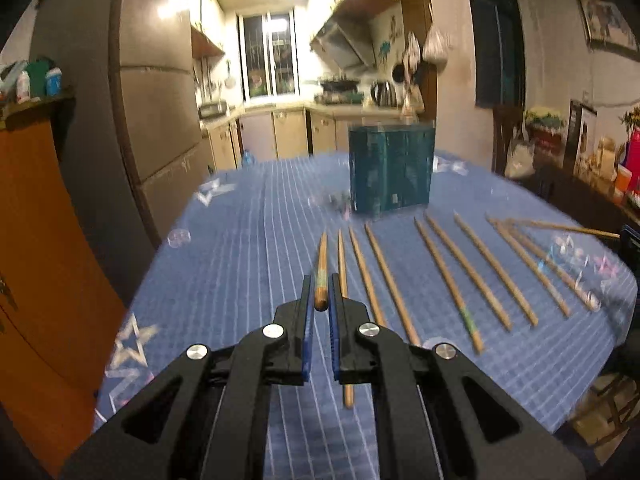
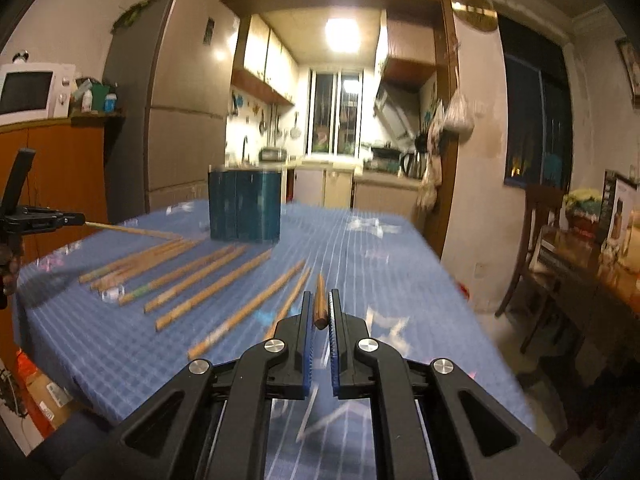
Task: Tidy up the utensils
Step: 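Lift both chopsticks, carry them over the teal holder, and open both grippers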
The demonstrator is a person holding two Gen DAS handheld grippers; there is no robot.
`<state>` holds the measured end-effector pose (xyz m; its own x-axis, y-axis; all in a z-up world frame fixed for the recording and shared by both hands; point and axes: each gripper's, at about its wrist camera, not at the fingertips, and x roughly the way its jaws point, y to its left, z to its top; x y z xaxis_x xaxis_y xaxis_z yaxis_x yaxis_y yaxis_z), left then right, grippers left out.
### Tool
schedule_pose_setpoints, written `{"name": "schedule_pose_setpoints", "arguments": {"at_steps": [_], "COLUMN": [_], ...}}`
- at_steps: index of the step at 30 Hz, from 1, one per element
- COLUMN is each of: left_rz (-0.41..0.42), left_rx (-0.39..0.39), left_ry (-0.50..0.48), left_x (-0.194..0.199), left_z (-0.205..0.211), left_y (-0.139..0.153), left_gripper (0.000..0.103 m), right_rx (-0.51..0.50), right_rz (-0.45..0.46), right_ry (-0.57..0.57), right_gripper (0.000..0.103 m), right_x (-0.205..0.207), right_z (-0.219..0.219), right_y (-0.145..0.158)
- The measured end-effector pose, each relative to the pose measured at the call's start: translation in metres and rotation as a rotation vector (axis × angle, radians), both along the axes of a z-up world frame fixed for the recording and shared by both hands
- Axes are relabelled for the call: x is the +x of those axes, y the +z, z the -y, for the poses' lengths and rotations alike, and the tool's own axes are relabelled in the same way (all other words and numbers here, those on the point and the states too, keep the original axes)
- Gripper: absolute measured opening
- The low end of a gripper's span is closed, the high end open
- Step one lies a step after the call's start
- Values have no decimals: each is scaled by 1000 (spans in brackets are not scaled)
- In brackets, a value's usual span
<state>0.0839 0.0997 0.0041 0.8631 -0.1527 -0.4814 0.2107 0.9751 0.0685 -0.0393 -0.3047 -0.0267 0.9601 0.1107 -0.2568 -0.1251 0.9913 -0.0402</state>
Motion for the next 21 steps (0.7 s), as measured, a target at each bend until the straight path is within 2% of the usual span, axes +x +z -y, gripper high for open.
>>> {"name": "schedule_pose_setpoints", "arguments": {"at_steps": [5, 9, 14, 21], "left_rz": [97, 165, 202, 209], "left_rx": [-12, -25, -26, -30], "left_ry": [-20, -41, -62, -73], "left_x": [21, 46, 71, 88], "left_z": [11, 24, 43, 56], "left_y": [39, 76, 111, 133], "left_gripper": [5, 5, 5, 5], "right_rx": [11, 12, 37, 102], "right_rz": [99, 135, 108, 63], "right_ry": [35, 64, 110, 154], "right_gripper": [8, 7, 7, 7], "right_x": [19, 46, 96, 142], "right_z": [10, 15, 21, 26], "right_y": [51, 85, 119, 149]}}
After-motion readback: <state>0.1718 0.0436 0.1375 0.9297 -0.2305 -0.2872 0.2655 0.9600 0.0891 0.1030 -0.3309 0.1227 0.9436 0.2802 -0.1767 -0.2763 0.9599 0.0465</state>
